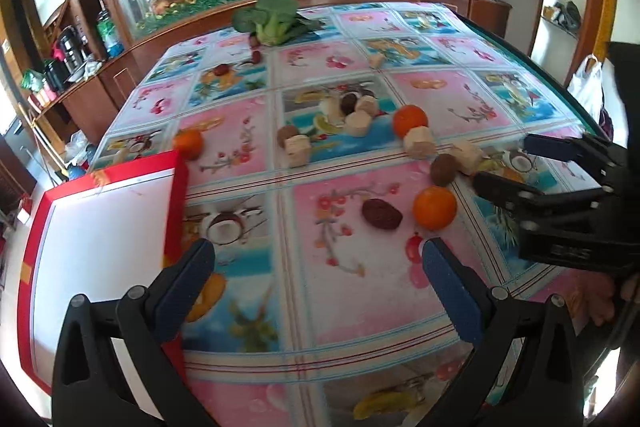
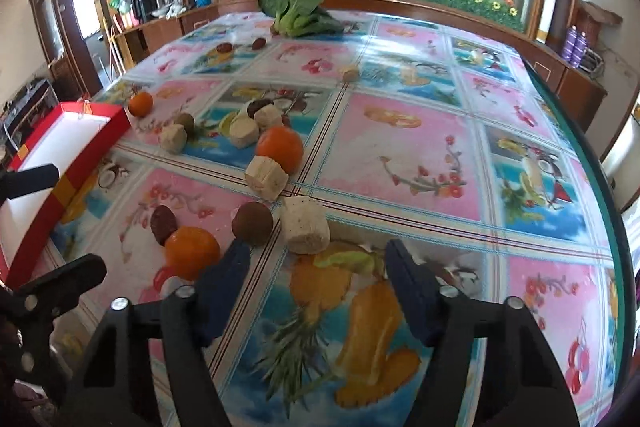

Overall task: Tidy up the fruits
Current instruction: 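Grasp an orange with the left tool while the right tool grasps a beige cube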

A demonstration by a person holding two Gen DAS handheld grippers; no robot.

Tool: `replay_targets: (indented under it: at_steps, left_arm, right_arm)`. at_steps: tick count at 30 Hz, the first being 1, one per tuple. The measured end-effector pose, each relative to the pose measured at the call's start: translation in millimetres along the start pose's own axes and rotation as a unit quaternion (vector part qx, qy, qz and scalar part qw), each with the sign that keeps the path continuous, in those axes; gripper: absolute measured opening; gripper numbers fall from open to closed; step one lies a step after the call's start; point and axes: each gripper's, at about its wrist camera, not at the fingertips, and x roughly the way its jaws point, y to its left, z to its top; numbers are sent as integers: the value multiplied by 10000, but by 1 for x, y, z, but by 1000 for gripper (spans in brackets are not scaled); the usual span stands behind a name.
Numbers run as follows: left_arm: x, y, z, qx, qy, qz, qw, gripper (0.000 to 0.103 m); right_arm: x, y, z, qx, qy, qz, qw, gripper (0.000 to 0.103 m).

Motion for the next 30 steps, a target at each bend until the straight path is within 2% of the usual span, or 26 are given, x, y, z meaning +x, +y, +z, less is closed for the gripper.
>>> replay_targets:
  at_steps: [4,7,10,13,16,19,21,24,27,30]
  left_arm:
    - [4,-9,4,174,0,-116,9998,103]
    - [9,-16,9,442,-8,-276,9986,103]
    - [18,-24,15,774,61,-636,9950,103]
    - [27,-33,19,1134,182,-920,9891,93]
    - [35,-40,24,1412,205,-1155,9830,86]
    - [47,-44,29,1584,320,-1227,9792,70]
    - [51,-45,32,1611,364,-1443,9756,66]
    - [53,-52,32,1791,412,-1525,9711,63]
    - [58,-59,29,1843,542,-1719,9662,52]
    - [57,-63,27,1823,554,-1785,9653,45]
  right_arm:
    - [5,-2,0,32,107,121,9999,51]
    - [6,-5,2,103,95,159,9998,49]
    - [8,-8,5,197,89,212,9995,49]
    - [10,-10,7,255,75,225,9994,45]
    - [9,-16,7,392,57,264,9989,37]
    - [9,-23,8,534,54,325,9980,24]
    - [9,-26,8,605,50,385,9974,24]
    - [8,-29,7,697,38,423,9967,24]
    - [6,-34,6,851,0,442,9954,24]
    - [4,-39,6,1013,-76,474,9937,24]
